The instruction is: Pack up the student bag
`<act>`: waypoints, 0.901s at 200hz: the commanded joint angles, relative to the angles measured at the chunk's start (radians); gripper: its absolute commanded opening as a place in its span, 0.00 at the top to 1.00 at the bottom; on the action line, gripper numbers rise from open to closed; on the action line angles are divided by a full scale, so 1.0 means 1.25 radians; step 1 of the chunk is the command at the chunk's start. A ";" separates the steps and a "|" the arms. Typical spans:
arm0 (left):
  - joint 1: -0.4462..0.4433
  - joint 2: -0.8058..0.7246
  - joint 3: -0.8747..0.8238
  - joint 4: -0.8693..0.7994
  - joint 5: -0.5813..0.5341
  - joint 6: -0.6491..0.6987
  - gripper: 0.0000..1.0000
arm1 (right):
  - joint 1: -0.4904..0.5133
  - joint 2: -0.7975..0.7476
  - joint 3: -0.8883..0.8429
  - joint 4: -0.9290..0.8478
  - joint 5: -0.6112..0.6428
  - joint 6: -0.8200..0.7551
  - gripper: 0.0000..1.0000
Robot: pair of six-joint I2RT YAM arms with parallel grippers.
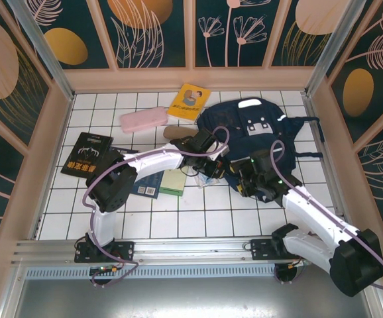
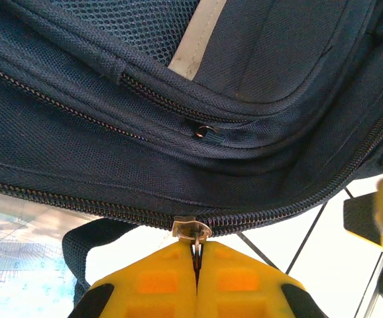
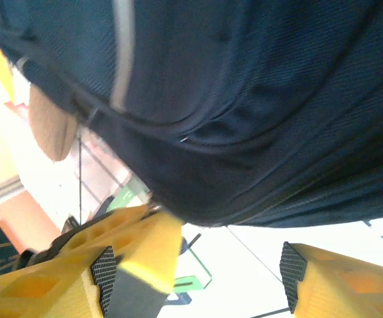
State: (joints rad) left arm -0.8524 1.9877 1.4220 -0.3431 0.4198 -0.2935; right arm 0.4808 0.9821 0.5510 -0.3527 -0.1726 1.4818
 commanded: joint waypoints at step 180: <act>0.091 0.183 0.279 -0.264 -0.408 0.060 1.00 | -0.155 -0.017 -0.007 -0.053 0.027 -0.120 1.00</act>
State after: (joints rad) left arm -0.8188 2.1399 1.6676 -0.5419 0.1062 -0.2169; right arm 0.3111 1.0153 0.5217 -0.3603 -0.1867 1.3834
